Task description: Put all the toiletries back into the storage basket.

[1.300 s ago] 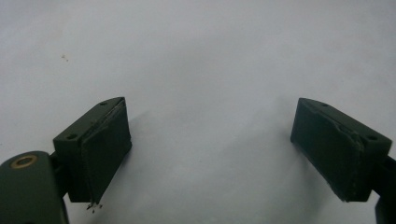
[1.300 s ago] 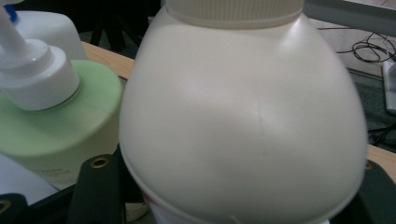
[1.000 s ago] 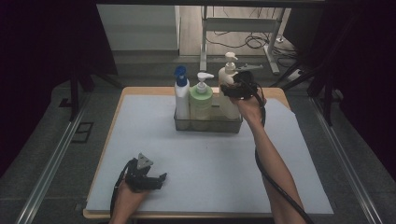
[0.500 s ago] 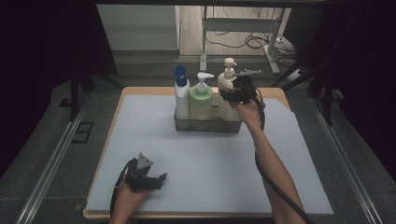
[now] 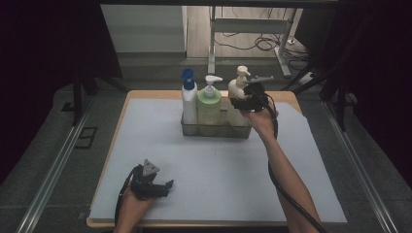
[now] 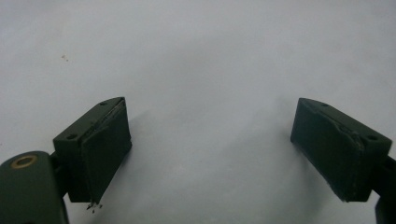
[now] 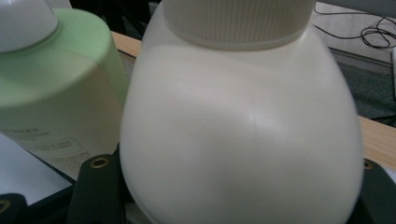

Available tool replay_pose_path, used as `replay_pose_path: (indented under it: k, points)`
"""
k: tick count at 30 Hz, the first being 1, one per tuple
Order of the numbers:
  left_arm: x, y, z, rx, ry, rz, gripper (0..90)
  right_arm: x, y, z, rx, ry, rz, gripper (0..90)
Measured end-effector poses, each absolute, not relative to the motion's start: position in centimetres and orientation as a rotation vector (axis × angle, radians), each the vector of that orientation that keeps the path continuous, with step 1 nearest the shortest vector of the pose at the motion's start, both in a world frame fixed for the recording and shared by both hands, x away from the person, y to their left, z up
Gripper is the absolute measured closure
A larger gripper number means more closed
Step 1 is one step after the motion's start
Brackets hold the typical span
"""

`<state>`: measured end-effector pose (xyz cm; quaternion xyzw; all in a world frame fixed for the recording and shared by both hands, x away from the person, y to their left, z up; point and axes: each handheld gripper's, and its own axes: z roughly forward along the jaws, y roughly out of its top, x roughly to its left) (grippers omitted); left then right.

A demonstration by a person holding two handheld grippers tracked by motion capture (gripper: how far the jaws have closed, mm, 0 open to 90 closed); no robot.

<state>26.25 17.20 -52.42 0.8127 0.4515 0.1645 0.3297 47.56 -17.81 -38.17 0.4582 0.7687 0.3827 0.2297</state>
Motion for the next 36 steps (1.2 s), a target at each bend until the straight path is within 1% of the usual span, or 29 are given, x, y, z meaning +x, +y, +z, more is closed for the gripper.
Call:
replay_pose_path:
  k: [20, 36]
  points:
    - [26.2, 17.2, -52.4, 2.125, 1.18, 0.429, 11.8, 47.0, -18.4, -41.1, 1.308, 2.153, 1.028, 36.8]
    - [26.2, 17.2, -52.4, 2.126, 1.179, 0.43, 11.8, 47.1, -18.2, -41.3, 1.264, 2.168, 1.02, 34.5]
